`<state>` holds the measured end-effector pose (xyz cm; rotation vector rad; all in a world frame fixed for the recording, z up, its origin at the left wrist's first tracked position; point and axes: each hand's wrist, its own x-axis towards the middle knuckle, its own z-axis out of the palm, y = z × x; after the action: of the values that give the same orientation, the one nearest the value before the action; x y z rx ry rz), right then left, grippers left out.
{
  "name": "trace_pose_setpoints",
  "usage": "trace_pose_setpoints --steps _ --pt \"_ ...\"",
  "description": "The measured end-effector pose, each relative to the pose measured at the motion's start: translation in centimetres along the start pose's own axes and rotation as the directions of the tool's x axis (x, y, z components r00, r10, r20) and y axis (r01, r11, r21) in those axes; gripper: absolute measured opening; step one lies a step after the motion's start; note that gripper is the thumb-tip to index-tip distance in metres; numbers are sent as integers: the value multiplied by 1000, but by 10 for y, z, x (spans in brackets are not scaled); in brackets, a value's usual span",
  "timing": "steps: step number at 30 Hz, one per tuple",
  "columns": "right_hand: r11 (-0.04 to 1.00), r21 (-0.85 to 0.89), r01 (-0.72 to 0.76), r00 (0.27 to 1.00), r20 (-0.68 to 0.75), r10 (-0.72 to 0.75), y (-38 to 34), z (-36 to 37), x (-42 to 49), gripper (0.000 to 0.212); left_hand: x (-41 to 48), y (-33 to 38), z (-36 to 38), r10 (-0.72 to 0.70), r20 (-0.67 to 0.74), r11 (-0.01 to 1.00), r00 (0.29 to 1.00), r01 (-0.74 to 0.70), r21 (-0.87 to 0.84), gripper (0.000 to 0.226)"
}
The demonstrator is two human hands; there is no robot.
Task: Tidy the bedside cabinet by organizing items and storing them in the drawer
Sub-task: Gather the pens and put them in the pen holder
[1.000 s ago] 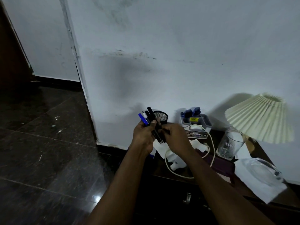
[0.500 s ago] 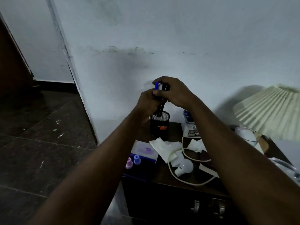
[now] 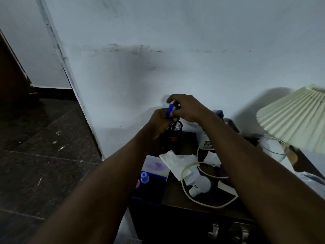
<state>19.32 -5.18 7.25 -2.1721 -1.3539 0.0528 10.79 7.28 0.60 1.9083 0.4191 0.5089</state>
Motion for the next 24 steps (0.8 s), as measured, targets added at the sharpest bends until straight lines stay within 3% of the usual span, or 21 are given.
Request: trace_pose_setpoints --steps 3,7,10,12,15,18,22,24 --pt "991 -114 -66 986 -159 48 10 -4 -3 23 0 -13 -1 -95 -102 985 990 79 -153 12" --pt "980 -180 -83 970 211 121 9 6 -12 21 -4 -22 3 -109 -181 963 977 59 -262 13" --pt "951 -301 -77 926 333 180 2 23 -6 23 -7 -23 9 -123 -228 958 966 56 -281 15" --pt "936 -343 -82 868 437 236 -7 27 2 23 -6 -24 11 -147 -245 955 958 73 -288 10" --pt "926 -327 -187 743 569 351 -21 22 14 44 -6 -23 10 -188 -233 953 954 120 -279 14" --pt "903 -390 -181 675 619 403 -29 14 22 45 -6 -22 8 -204 -208 952 957 143 -272 17" --pt "870 -454 -191 694 565 447 -28 21 28 54 -8 -21 7 -205 -183 948 962 148 -283 19" --pt "860 -456 -228 678 559 476 -26 26 30 44 -8 -20 6 -210 -180 949 961 156 -272 17"
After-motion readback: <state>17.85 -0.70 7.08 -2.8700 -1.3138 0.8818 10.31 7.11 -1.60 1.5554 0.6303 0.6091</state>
